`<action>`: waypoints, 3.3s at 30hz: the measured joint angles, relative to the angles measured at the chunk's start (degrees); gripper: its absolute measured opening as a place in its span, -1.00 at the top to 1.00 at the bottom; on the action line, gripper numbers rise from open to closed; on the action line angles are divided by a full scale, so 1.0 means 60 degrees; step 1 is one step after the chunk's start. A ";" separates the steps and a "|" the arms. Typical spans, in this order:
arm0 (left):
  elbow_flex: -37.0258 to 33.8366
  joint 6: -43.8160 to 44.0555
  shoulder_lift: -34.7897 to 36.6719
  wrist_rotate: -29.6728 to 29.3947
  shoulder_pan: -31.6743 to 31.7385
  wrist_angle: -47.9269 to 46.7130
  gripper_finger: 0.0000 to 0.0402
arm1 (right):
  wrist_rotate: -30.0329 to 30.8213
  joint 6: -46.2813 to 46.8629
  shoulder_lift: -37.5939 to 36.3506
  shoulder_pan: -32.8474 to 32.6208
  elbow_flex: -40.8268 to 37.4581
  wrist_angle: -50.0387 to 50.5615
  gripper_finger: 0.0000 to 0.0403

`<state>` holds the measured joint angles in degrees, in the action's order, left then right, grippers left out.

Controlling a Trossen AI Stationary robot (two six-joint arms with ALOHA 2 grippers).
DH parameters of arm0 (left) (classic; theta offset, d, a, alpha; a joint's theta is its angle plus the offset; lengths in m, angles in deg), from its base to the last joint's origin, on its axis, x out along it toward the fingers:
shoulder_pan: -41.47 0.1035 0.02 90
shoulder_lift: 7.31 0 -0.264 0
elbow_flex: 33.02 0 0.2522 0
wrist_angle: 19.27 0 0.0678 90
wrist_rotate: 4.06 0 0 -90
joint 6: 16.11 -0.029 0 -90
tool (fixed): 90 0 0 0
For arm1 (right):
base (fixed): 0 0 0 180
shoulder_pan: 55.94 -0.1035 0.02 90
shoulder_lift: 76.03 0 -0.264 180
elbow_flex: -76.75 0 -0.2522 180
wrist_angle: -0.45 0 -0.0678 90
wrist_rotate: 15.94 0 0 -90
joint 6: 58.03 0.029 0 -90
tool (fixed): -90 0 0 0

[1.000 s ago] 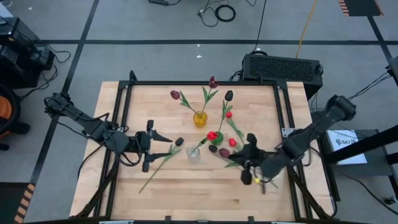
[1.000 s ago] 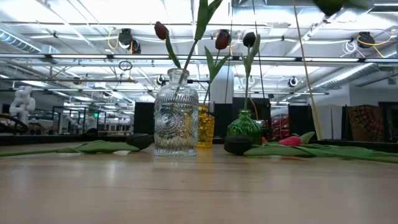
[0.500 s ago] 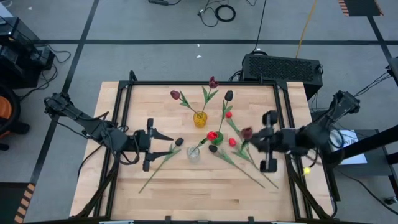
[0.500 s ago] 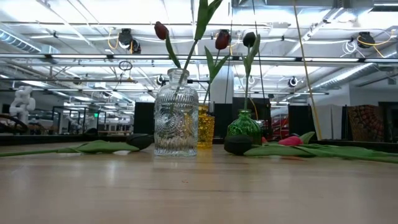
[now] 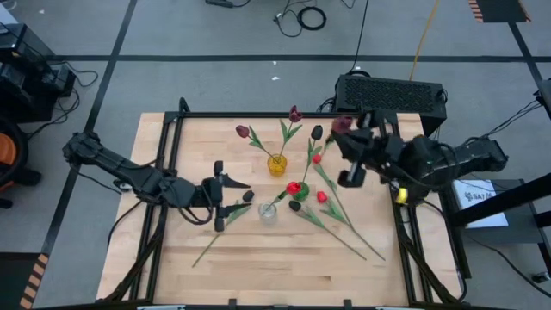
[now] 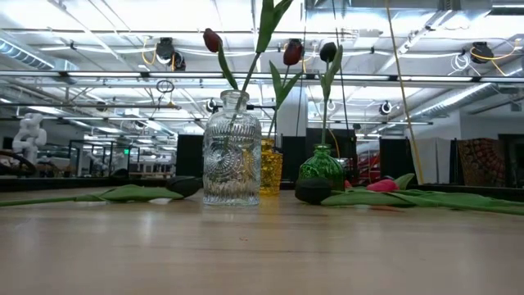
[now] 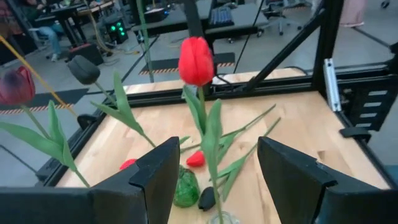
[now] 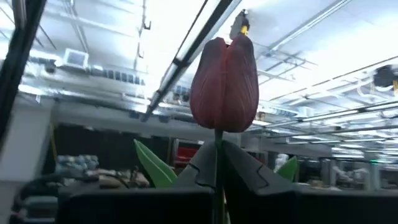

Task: Sort flowers into vase by color
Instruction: Put the pink flower in the yellow flower vase

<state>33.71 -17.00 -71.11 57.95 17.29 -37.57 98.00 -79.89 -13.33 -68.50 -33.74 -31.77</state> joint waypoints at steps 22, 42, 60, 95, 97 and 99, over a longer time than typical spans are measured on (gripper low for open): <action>0.0000 0.0090 -0.0065 0.0004 -0.0050 -0.0081 -0.11 | -0.1304 0.1812 0.2864 0.2331 -0.0004 -0.2272 0.98; -0.0795 0.0096 -0.0101 0.0164 -0.0055 0.0081 -0.11 | -0.2477 0.2276 0.4825 0.3200 -0.0007 -0.3927 0.98; -0.0911 0.0047 -0.0103 0.0164 -0.0055 0.0319 -0.11 | -0.2557 0.2302 0.5960 0.3521 -0.0007 -0.4643 0.98; -0.0911 0.0074 -0.0101 0.0208 -0.0055 0.0200 -0.11 | -0.2495 0.3245 0.5931 0.3542 -0.0007 -0.2632 0.92; -0.0911 0.0077 -0.0101 0.0206 -0.0055 0.0188 -0.11 | -0.2495 0.3428 0.5931 0.3542 -0.0007 -0.2501 0.84; -0.0911 0.0077 -0.0101 0.0208 -0.0055 0.0179 -0.11 | -0.2496 0.3595 0.5931 0.3542 -0.0007 -0.2331 0.72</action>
<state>28.25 -16.54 -71.71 59.19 16.96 -36.50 83.03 -58.33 22.25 -47.25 -33.78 -45.76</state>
